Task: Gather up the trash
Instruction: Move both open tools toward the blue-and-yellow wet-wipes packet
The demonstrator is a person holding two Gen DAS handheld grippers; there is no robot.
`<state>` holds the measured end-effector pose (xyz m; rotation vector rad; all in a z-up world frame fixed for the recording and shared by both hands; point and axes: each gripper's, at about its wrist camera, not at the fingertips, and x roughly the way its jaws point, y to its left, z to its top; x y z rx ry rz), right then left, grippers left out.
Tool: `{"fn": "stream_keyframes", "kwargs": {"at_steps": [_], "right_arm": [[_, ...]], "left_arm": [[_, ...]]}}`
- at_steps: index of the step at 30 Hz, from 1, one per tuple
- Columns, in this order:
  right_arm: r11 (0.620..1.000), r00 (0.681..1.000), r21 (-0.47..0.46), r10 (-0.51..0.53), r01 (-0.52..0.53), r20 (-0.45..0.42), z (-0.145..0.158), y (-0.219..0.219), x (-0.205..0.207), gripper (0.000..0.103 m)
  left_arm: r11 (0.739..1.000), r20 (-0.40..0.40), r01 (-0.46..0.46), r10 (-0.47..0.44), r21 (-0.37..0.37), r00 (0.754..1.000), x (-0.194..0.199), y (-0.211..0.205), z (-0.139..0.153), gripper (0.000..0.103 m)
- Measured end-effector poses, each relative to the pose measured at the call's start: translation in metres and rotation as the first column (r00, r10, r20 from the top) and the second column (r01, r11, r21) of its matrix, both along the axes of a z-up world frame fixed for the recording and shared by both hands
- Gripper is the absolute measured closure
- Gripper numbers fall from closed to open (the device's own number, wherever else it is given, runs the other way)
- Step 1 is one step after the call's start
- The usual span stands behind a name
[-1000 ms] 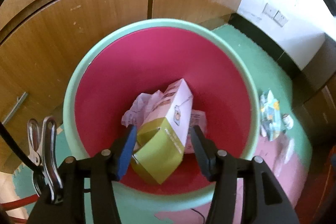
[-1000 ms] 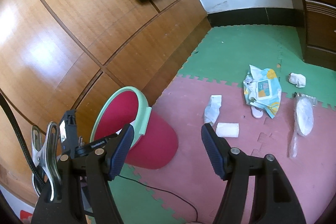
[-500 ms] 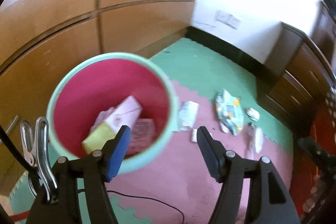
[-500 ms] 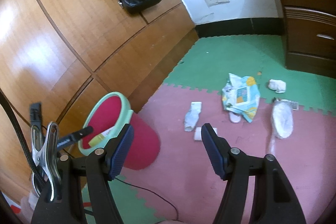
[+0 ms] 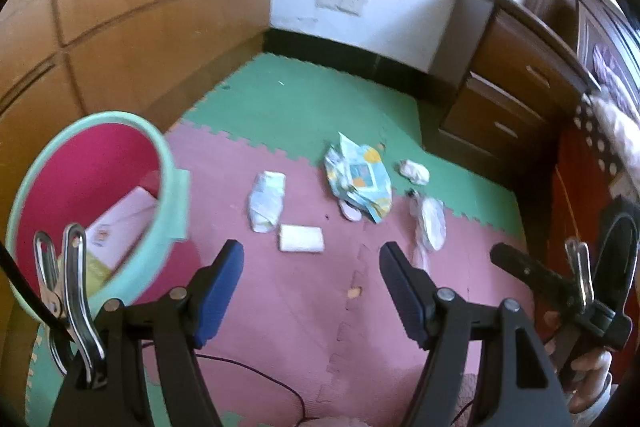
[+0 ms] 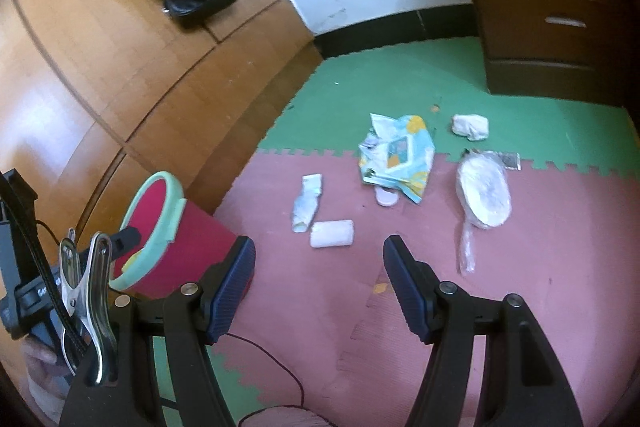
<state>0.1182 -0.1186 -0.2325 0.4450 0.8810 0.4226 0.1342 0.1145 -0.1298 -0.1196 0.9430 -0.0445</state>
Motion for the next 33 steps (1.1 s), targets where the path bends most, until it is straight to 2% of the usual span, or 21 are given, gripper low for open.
{"fn": "stream_keyframes", "kwargs": {"at_steps": [9,22,26,33], "right_arm": [[1.000,0.999,-0.018,-0.026,0.025,-0.038,-0.034,-0.013,0.027,0.035],[0.997,0.992,-0.035,-0.066,0.062,-0.108,-0.097,-0.026,0.114,0.035],[0.997,0.988,-0.037,-0.075,0.071,-0.132,-0.114,-0.026,0.137,0.035],[0.996,0.981,-0.046,-0.078,0.070,-0.180,-0.137,-0.021,0.180,0.035]], "left_arm": [[0.997,-0.089,0.072,-0.073,-0.018,0.993,0.052,-0.043,-0.053,0.029],[0.994,-0.163,0.091,-0.099,-0.056,0.982,0.157,-0.071,-0.136,0.029],[0.994,-0.181,0.085,-0.097,-0.074,0.979,0.183,-0.072,-0.155,0.029],[0.994,-0.208,0.024,-0.047,-0.111,0.977,0.228,-0.066,-0.191,0.029]]}}
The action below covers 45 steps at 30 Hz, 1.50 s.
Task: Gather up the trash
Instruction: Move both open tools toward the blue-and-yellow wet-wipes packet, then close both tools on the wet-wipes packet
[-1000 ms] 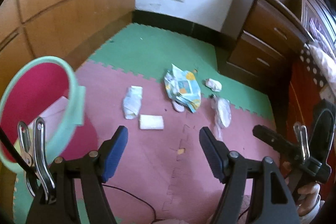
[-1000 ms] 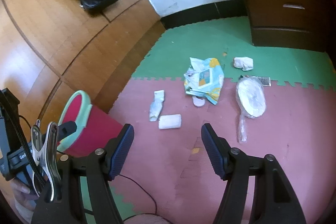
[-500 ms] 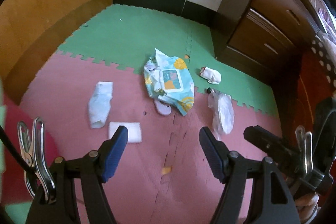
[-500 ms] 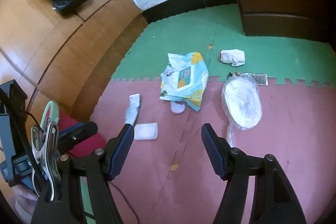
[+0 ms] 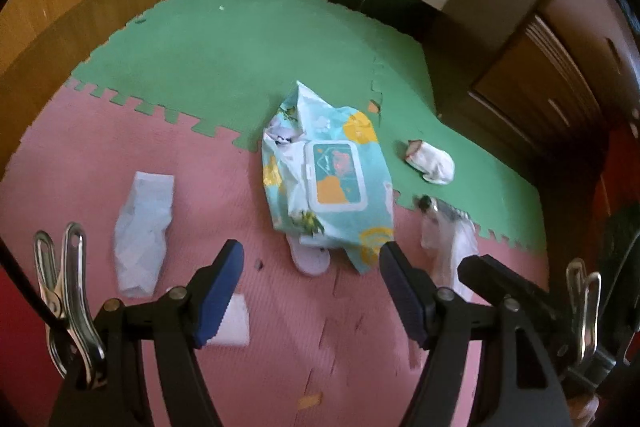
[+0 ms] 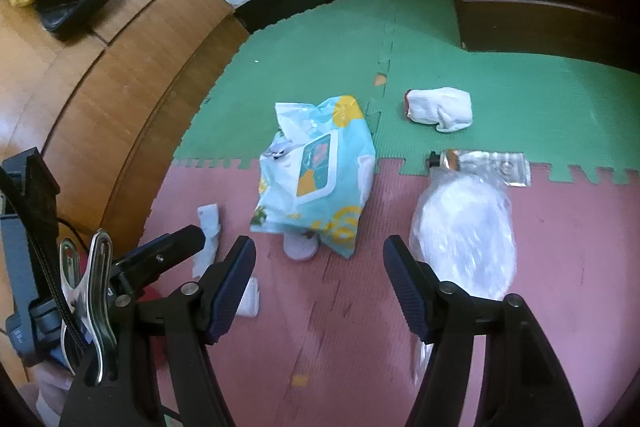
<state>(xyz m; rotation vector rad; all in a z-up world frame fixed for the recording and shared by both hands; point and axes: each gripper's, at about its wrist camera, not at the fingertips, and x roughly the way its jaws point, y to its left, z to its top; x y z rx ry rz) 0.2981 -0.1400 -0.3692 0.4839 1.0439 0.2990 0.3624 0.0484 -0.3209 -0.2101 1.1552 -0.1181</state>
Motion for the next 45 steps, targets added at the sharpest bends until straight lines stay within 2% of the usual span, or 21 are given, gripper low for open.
{"fn": "stream_keyframes", "kwargs": {"at_steps": [7,11,18,20,28,30,33,37,39,41,45], "right_arm": [[0.998,0.998,0.028,-0.049,0.050,-0.031,-0.023,0.002,0.041,0.035],[0.997,0.996,0.033,-0.068,0.070,-0.057,-0.034,0.005,0.063,0.040],[0.998,0.989,0.011,-0.055,0.057,-0.134,-0.061,0.015,0.092,0.043],[0.998,0.987,0.011,-0.054,0.056,-0.152,-0.069,0.017,0.096,0.043],[0.999,0.979,-0.013,-0.049,0.048,-0.196,-0.089,0.024,0.108,0.045],[0.999,0.975,-0.016,-0.044,0.041,-0.216,-0.094,0.027,0.111,0.049],[0.999,0.970,-0.010,-0.039,0.037,-0.240,-0.100,0.027,0.115,0.052],[1.000,0.967,0.008,-0.025,0.028,-0.254,-0.106,0.031,0.121,0.053],[0.999,0.966,0.011,-0.030,0.034,-0.257,-0.110,0.032,0.122,0.058],[0.999,0.968,-0.008,-0.035,0.035,-0.249,-0.109,0.034,0.121,0.063],[1.000,0.968,-0.002,-0.026,0.026,-0.249,-0.107,0.032,0.124,0.077]], "left_arm": [[0.996,-0.044,-0.081,0.080,-0.025,0.996,0.037,0.010,-0.034,0.029],[0.995,-0.075,-0.094,0.093,-0.018,0.993,0.054,0.012,-0.054,0.030],[0.992,-0.131,-0.125,0.121,-0.022,0.984,0.067,0.016,-0.085,0.038],[0.989,-0.144,-0.140,0.133,-0.038,0.981,0.068,0.018,-0.090,0.041],[0.977,-0.185,-0.196,0.178,-0.084,0.966,0.074,0.023,-0.101,0.042],[0.975,-0.216,-0.202,0.178,-0.091,0.960,0.076,0.023,-0.107,0.043],[0.977,-0.208,-0.199,0.179,-0.082,0.962,0.077,0.022,-0.106,0.044],[0.983,-0.197,-0.178,0.165,-0.046,0.966,0.077,0.019,-0.105,0.053],[0.983,-0.187,-0.178,0.167,-0.044,0.968,0.076,0.017,-0.104,0.058],[0.979,-0.193,-0.184,0.165,-0.084,0.967,0.077,0.016,-0.107,0.073],[0.976,-0.178,-0.204,0.187,-0.080,0.966,0.072,0.016,-0.104,0.078]]}}
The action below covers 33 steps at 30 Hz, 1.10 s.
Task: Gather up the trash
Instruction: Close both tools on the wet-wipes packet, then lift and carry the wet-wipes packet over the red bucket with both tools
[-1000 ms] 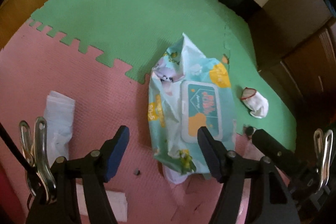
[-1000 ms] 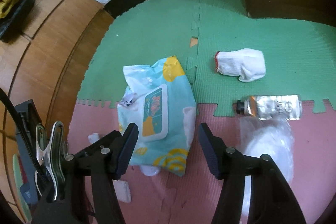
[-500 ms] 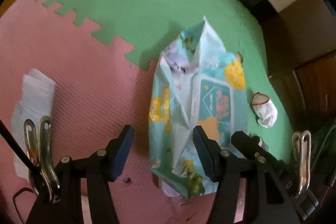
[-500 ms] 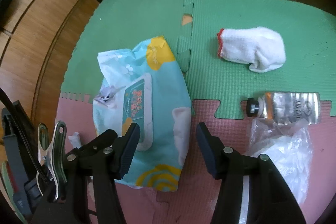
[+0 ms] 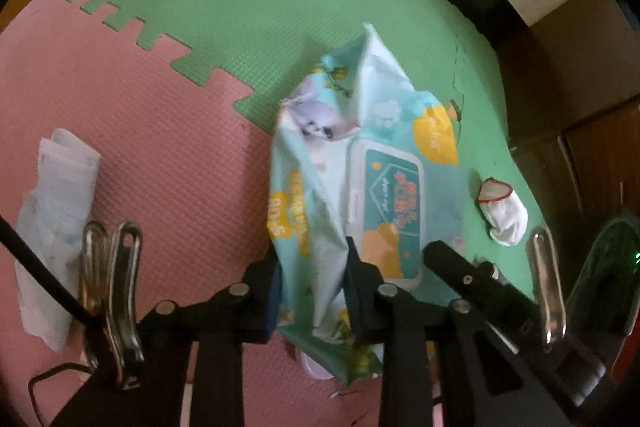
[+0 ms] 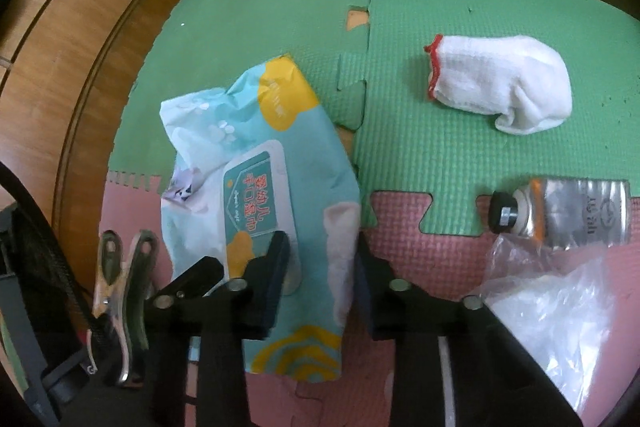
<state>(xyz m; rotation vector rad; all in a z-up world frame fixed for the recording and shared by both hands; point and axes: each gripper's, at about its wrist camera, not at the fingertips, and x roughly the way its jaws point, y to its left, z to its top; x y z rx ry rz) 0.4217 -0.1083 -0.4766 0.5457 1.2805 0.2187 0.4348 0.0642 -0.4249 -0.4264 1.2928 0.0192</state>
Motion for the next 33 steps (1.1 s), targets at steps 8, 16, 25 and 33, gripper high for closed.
{"fn": "stream_keyframes", "kwargs": {"at_steps": [8,16,25,33], "right_arm": [[1.000,0.998,0.004,0.015,-0.015,0.056,0.024,-0.005,-0.017,0.086],[0.999,0.990,0.048,-0.008,0.001,0.144,0.072,-0.005,-0.053,0.086],[0.998,0.980,0.069,-0.025,0.012,0.200,0.122,0.000,-0.110,0.086],[0.997,0.969,0.070,0.003,-0.021,0.245,0.173,0.012,-0.161,0.086]], "left_arm": [[1.000,0.067,0.028,-0.029,0.012,0.997,-0.022,0.002,0.028,0.082],[0.998,0.165,0.044,-0.049,0.035,0.985,-0.059,0.007,0.078,0.082],[0.999,0.217,0.042,-0.048,0.035,0.975,-0.115,0.007,0.134,0.082],[0.999,0.254,0.028,-0.038,0.045,0.966,-0.167,0.015,0.184,0.082]]}}
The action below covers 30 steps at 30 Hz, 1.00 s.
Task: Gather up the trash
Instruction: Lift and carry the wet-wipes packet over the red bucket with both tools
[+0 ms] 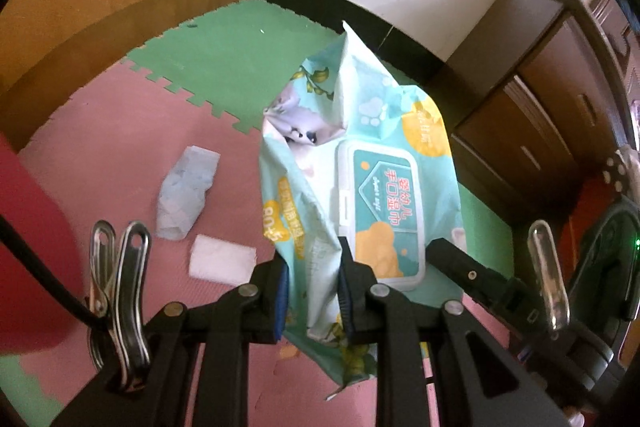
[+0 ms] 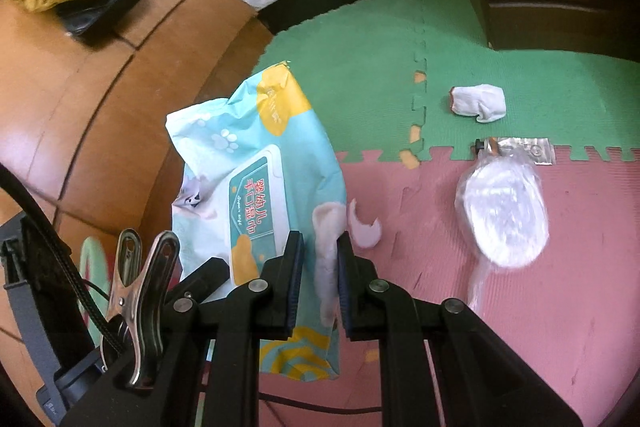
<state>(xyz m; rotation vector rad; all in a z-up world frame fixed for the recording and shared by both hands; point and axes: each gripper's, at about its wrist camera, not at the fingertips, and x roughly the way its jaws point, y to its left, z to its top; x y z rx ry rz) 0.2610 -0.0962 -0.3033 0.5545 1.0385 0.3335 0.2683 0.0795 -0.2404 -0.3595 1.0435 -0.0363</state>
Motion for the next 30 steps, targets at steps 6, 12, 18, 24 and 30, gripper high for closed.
{"fn": "stream_keyframes", "kwargs": {"at_steps": [6,12,18,24,30], "right_arm": [[0.999,0.999,0.033,-0.005,0.004,0.035,0.037,0.004,-0.040,0.086],[0.999,0.995,0.050,0.002,-0.007,0.098,0.079,0.010,-0.073,0.086],[0.997,0.986,0.064,0.024,-0.035,0.163,0.117,0.026,-0.102,0.086],[0.994,0.977,0.066,0.072,-0.087,0.201,0.145,0.047,-0.119,0.086],[0.986,0.964,0.067,0.130,-0.150,0.231,0.166,0.078,-0.128,0.086]], "left_arm": [[1.000,0.047,0.003,-0.003,0.015,0.999,-0.039,0.006,0.043,0.082],[1.000,0.104,-0.010,0.009,0.017,0.995,-0.078,0.012,0.087,0.082],[0.998,0.170,-0.050,0.042,0.042,0.984,-0.114,0.025,0.125,0.082],[0.993,0.205,-0.107,0.096,0.045,0.974,-0.139,0.046,0.150,0.082],[0.984,0.223,-0.171,0.156,0.052,0.962,-0.159,0.075,0.166,0.082]]}}
